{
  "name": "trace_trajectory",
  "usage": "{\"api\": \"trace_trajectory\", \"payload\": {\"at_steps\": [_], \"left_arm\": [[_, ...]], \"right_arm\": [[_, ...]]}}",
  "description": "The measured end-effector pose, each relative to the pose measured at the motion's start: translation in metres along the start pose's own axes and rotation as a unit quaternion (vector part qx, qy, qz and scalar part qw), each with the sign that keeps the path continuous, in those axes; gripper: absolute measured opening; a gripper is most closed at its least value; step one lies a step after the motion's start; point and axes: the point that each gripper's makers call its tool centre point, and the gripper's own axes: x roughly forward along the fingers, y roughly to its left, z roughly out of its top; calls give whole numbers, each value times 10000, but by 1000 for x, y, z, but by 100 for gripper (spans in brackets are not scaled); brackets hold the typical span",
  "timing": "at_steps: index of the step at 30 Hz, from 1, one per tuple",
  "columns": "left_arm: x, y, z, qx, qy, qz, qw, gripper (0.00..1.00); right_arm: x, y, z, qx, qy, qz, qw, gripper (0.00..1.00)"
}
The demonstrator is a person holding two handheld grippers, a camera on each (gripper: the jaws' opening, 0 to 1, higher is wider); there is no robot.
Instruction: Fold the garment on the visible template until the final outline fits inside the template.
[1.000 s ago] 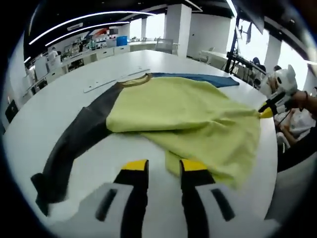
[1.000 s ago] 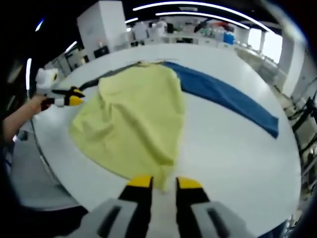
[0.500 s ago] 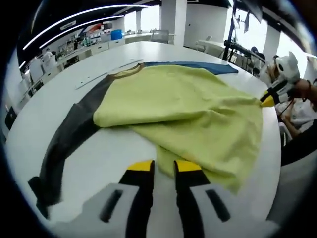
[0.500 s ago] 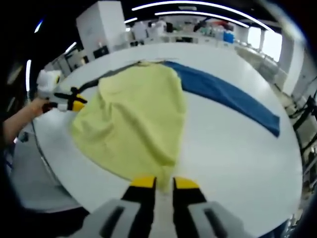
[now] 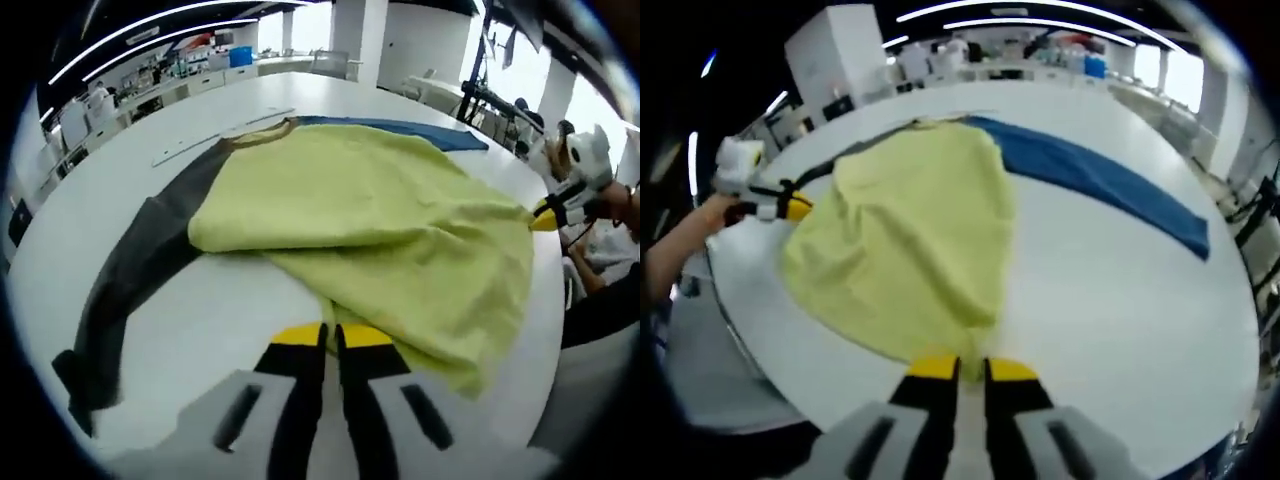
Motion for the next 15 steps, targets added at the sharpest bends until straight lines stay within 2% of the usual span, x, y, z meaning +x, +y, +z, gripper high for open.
{"api": "trace_trajectory", "payload": {"at_steps": [4,8,15], "left_arm": [[0,1,0,-13,30,45,10000,0],[-4,0,-5,-766,88,55,9970,0],[-24,-3,-6,-924,-14,148,9956,0]], "right_arm": [[0,-2,0,98,-27,0,9999,0],[-1,-2,2,162,-88,59,9998,0],[-5,-3,6,114,-144,104,9998,0]]}}
